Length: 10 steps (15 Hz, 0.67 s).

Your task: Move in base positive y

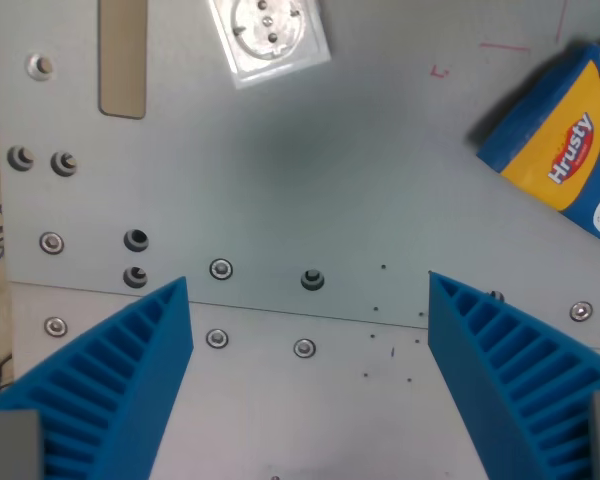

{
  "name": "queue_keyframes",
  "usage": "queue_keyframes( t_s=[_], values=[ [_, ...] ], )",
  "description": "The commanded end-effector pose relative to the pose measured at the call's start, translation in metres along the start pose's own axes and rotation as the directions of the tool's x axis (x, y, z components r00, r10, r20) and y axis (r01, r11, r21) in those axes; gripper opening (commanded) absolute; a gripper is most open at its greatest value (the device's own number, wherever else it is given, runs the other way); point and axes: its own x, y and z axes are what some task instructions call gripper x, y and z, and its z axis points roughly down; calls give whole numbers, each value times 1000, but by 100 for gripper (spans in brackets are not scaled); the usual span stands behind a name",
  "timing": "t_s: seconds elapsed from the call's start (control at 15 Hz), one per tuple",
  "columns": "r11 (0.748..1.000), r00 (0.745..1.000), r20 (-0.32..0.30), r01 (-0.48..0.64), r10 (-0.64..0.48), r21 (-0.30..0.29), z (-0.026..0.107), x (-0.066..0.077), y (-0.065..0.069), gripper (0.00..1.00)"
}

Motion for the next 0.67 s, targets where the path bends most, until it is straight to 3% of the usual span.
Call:
queue_keyframes(
  t_s=[0.07,0.67],
  values=[
    [1000,1000,11,-14,14,-2,-3,10,-13,100],
    [1000,1000,11,-14,14,-2,-2,26,-58,100]
  ],
)
